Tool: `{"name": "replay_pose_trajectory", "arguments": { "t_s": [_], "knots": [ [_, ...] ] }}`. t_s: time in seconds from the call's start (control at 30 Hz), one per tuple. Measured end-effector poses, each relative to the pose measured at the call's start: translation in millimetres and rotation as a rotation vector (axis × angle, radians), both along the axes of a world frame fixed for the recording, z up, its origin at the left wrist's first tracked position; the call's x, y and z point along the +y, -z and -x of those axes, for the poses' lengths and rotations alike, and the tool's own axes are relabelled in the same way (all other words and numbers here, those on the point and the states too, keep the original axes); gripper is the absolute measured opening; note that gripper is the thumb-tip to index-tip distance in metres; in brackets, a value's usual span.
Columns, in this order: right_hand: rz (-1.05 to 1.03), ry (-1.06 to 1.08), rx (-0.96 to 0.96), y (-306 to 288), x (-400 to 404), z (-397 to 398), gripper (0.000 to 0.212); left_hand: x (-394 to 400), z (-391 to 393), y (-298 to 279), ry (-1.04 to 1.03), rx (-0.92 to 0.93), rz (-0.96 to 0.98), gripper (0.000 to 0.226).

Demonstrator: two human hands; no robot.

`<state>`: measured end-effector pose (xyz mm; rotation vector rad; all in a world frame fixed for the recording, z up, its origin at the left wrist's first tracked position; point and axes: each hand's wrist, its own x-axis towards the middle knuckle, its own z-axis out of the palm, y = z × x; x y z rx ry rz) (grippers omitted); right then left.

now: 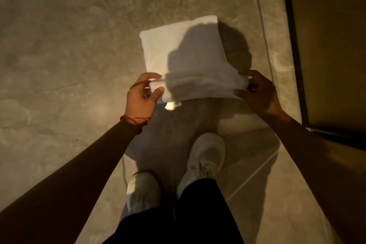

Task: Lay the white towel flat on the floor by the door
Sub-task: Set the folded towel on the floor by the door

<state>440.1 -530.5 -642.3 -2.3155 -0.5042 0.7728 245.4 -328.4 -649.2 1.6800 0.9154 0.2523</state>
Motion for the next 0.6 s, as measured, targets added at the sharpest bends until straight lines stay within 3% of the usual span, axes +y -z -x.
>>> {"name": "replay_pose_trajectory", "arguments": {
  "t_s": [0.1,0.37,0.6],
  "knots": [
    [0.011,-0.005,-0.034,6.6,-18.8,17.0,0.048,-13.4,13.2,-0.8,0.058,0.003,-0.01,0.039],
    [0.037,0.003,0.0,29.6,-50.2,39.0,0.039,-48.3,53.1,22.0,0.145,0.066,-0.067,0.027],
    [0.077,0.016,0.069,12.1,-77.7,53.9,0.035,-81.8,78.1,6.6,0.121,0.284,-0.083,0.018]
  ]
}}
